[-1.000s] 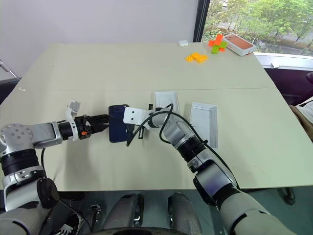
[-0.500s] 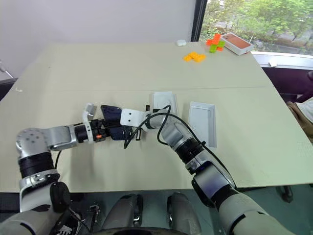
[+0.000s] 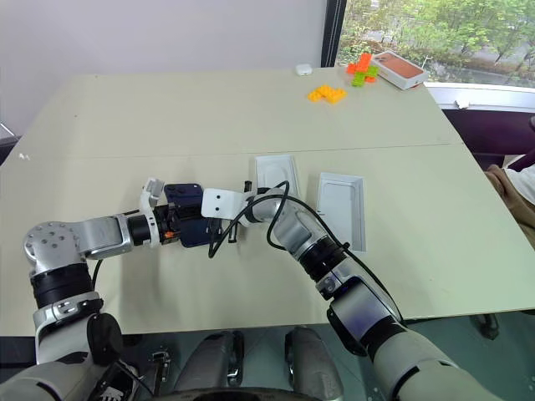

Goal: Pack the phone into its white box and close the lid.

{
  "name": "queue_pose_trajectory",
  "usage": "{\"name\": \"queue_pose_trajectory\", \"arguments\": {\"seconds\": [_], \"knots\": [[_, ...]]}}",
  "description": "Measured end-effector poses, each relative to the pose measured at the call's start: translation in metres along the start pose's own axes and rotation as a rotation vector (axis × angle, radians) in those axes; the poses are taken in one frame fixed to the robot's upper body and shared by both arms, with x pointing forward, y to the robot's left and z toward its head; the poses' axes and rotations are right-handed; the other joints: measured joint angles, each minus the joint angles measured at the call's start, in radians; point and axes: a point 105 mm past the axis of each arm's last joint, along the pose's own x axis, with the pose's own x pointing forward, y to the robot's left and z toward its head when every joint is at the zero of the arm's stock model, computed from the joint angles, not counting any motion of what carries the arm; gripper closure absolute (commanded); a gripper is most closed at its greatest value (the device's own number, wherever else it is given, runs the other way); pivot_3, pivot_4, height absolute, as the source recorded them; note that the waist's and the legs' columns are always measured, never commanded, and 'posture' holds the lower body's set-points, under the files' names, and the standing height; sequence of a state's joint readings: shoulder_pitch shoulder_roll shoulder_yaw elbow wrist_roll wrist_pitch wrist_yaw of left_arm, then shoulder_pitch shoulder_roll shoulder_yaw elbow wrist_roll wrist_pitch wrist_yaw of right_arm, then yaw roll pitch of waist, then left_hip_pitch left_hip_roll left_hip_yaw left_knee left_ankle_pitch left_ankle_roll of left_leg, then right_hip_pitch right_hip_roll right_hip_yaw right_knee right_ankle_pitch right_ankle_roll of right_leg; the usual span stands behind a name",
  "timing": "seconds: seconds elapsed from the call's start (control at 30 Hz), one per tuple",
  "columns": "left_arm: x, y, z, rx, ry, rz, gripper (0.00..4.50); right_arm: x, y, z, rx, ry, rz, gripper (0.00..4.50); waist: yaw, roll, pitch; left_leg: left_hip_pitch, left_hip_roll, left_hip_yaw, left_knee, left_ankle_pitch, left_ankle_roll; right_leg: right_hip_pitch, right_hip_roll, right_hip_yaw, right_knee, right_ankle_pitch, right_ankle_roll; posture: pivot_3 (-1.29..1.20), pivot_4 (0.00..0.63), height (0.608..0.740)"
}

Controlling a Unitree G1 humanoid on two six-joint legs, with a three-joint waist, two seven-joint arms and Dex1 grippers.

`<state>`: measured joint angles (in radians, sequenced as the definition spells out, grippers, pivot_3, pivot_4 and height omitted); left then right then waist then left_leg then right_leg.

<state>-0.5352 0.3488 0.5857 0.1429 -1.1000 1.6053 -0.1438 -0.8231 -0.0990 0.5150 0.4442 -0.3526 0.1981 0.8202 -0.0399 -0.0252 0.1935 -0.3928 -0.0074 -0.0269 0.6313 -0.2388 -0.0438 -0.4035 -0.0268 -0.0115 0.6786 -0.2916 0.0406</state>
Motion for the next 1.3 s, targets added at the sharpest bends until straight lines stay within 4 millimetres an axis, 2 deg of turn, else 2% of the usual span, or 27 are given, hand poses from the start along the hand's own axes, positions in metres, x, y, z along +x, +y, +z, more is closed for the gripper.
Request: {"name": "queue_pose_trajectory", "arguments": {"seconds": [0.23,1.1,1.3], "knots": [[-0.012,0.006,0.003,0.002,-0.043,0.030,0.47,0.000,0.001,0.000,-0.002,-0.002,0.001,4.39,-0.001,0.000,0.000,0.000,0.000,0.000,0.000,0.000,-0.001,0.000,0.000,0.000,0.000,0.000,0.000,0.00,0.150,0.740],[-0.018,0.008,-0.001,0.003,-0.072,0.034,0.47,0.001,0.003,0.001,-0.012,-0.005,0.006,4.39,-0.001,0.000,0.000,0.000,0.000,0.000,-0.001,0.001,-0.001,0.000,0.000,0.000,0.000,0.000,0.000,0.00,0.150,0.740],[-0.025,0.011,-0.002,0.007,-0.082,0.047,0.47,0.001,0.003,0.001,-0.013,-0.005,0.006,4.39,-0.002,0.000,0.000,0.000,0.000,0.000,-0.001,0.001,-0.001,0.000,0.000,0.000,0.000,0.000,0.000,0.00,0.150,0.740]]}}
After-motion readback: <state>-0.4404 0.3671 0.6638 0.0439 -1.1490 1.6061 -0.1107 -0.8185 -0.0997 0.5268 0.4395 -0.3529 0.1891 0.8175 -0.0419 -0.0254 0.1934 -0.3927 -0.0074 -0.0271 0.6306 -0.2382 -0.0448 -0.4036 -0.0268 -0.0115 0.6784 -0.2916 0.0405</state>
